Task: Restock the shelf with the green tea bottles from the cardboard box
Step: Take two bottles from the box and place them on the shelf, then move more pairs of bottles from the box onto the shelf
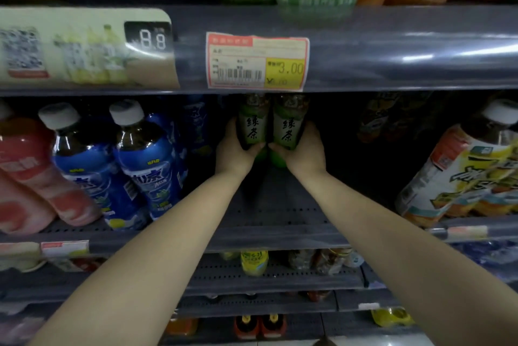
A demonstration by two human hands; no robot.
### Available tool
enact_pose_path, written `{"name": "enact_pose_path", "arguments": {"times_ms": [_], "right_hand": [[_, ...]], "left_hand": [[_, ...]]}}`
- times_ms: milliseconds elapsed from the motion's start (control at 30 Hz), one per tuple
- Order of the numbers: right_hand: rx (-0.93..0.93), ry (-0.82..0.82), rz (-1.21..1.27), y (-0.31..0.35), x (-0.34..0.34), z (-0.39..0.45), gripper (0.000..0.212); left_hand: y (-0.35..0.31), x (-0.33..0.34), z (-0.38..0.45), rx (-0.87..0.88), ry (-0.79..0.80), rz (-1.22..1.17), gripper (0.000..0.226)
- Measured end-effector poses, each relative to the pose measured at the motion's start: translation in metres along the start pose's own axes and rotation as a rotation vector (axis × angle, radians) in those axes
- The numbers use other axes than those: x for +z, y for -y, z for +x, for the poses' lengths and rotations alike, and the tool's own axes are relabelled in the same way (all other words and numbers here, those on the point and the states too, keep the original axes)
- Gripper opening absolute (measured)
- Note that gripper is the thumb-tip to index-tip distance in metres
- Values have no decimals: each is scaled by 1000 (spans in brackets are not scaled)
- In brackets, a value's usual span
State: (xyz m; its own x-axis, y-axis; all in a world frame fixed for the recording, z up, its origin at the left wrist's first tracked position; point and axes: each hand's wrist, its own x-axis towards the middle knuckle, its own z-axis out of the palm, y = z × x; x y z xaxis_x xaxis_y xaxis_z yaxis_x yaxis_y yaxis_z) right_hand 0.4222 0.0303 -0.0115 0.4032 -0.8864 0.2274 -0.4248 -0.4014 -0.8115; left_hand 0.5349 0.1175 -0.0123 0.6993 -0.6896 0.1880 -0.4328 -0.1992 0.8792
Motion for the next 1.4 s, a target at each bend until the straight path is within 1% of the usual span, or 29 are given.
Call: {"name": "enact_pose_path", "arguments": {"times_ms": [67,133,200,267,367,433,533,633,700,767,833,900,967,1033,1133,1200,1300,1400], "right_hand": [[23,36,33,2,-6,-7,83],[26,-7,77,5,-14,-23,86],[19,-70,105,10,-23,-45,79],[-16,-78,132,18,-29,-69,64],[-66,-7,199,36,-31,-101,50],[-101,68,239,50,-28,-120,41],[-131,171,376,77,-20,-149,30],[-205,316,532,104,-1,-175,26],[-268,500,591,121,23,-193,32],[-323,712,598,135,54,-210,37],[-345,894,586,150,91,-229,33],[-334,1052,611,167,127,-251,27],[-348,1177,619,182,160,-280,23],[-335,1302,614,193,192,-313,23],[-316,1422,600,207,236,-369,20],[-275,1498,581,213,266,-407,18],[-210,1574,530,213,309,-456,20],[-170,1602,473,203,356,-494,18]], "left_hand": [[-3,-7,-7,-6,36,2,84],[-6,-15,-22,10,39,-18,83],[-5,-25,-40,11,21,-33,79],[-2,-37,-61,12,15,-48,69],[1,-60,-95,72,26,-59,49],[2,-80,-118,97,36,-60,41],[14,-109,-152,90,26,-68,35],[40,-135,-189,59,-18,-21,33],[67,-152,-213,-32,-84,16,34],[94,-169,-238,-149,-179,50,37],[118,-185,-263,-280,-291,94,32],[144,-202,-291,-403,-403,165,32],[168,-222,-322,-510,-504,199,33],[189,-242,-356,-586,-584,176,31],[212,-271,-403,-727,-759,190,35],[233,-289,-430,-809,-824,195,36],[267,-312,-465,-903,-853,191,38],[306,-329,-491,-963,-824,202,43]]}}
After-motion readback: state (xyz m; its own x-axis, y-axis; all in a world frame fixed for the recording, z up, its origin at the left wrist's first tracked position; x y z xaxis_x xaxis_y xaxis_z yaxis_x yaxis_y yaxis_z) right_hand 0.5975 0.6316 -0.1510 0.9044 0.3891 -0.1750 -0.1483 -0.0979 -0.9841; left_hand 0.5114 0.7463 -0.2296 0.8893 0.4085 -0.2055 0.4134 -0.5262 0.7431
